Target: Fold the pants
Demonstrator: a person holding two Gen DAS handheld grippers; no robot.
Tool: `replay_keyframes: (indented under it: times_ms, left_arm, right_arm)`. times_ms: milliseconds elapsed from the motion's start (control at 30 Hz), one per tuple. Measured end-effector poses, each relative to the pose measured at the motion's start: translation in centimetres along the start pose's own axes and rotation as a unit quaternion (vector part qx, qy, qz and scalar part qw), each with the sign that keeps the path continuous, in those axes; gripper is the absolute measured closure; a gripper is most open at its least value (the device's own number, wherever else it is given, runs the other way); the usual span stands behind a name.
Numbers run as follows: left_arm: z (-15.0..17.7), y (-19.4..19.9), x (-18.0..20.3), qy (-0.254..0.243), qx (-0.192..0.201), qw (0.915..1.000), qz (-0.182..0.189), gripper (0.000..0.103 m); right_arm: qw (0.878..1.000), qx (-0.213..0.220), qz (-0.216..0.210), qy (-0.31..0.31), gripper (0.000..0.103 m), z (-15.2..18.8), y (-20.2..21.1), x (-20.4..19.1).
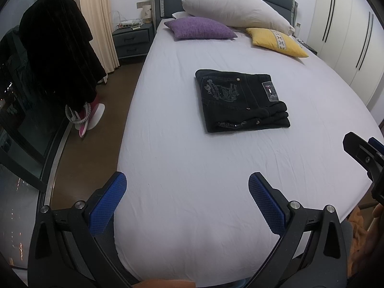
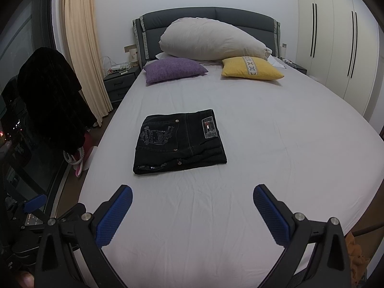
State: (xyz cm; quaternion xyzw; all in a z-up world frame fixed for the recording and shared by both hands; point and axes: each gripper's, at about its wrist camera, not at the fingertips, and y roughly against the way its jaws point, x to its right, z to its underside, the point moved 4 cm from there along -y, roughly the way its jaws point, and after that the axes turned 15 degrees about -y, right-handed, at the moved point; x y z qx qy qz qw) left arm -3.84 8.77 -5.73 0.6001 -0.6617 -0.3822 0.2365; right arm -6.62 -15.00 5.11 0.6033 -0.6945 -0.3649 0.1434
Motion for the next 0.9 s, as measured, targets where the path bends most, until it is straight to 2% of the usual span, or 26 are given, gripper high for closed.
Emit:
replay_keyframes:
  times_ms: [633,900]
  left_arm:
    - [0.22,-0.21,-0.13,0.006,-0.007,0.9999,0.010,0.000]
    - [0.16,-0.20,-0.29,0.004,-0.007,1.0000,0.004,0.000]
  right_arm:
    - [1.000,-0.001,-0.001,0.001,0.000,0.02,0.03,0.03]
    - [1.000,-0.002,-0.001,0.000,0.000,0.16,0.05,-0.02]
